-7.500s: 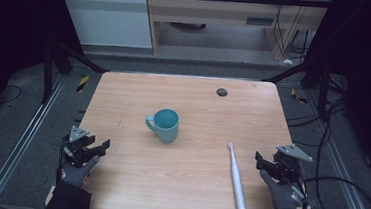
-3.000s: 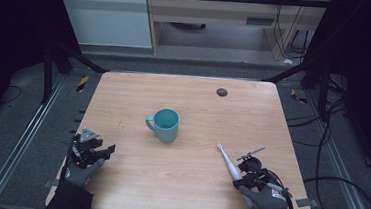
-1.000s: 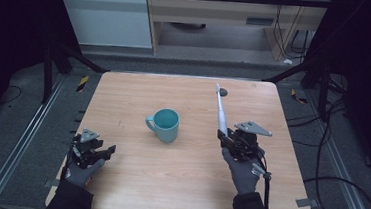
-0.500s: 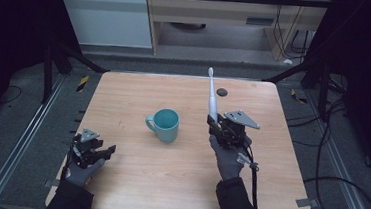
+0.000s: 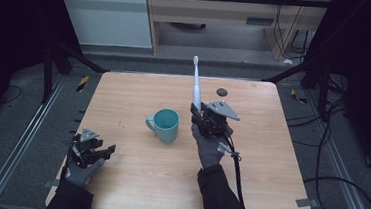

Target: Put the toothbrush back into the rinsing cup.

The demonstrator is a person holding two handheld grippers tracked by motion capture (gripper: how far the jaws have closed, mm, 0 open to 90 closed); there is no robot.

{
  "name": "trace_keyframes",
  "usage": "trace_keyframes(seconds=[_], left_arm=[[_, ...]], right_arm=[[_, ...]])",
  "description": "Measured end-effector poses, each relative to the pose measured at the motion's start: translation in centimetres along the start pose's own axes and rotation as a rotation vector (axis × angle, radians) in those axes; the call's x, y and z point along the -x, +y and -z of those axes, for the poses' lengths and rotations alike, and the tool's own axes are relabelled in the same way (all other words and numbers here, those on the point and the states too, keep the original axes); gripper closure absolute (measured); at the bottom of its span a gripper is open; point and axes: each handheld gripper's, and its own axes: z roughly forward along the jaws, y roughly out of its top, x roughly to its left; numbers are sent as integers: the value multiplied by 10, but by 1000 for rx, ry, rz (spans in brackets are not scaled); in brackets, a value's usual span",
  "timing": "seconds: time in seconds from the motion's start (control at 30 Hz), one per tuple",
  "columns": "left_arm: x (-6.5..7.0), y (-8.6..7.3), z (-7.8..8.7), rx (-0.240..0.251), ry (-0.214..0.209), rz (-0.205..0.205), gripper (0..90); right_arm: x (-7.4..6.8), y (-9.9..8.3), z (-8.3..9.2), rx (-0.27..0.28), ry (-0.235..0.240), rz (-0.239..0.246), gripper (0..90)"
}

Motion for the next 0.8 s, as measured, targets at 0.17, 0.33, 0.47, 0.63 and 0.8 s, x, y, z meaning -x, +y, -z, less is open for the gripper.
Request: trace_keyframes(seconds=[0.17,0.33,0.47,0.63,0.8], left_arm=[[0,0,1,11,4,2,419],[-1,0,2,13,11,6,421],[-1,0,2,14,12,6,421],[-1,0,2,15,12,8,421],[-2,0,2,15,14,5,421]], right_arm=[[-7,1,-8,28,-1,-10,663],[-10,3,-15,38,1,-27,663],[-15,5,-20,50,5,-34,663],[-25,7,-27,57,15,-37,663],[-34,6,-36,58,25,-46,663]])
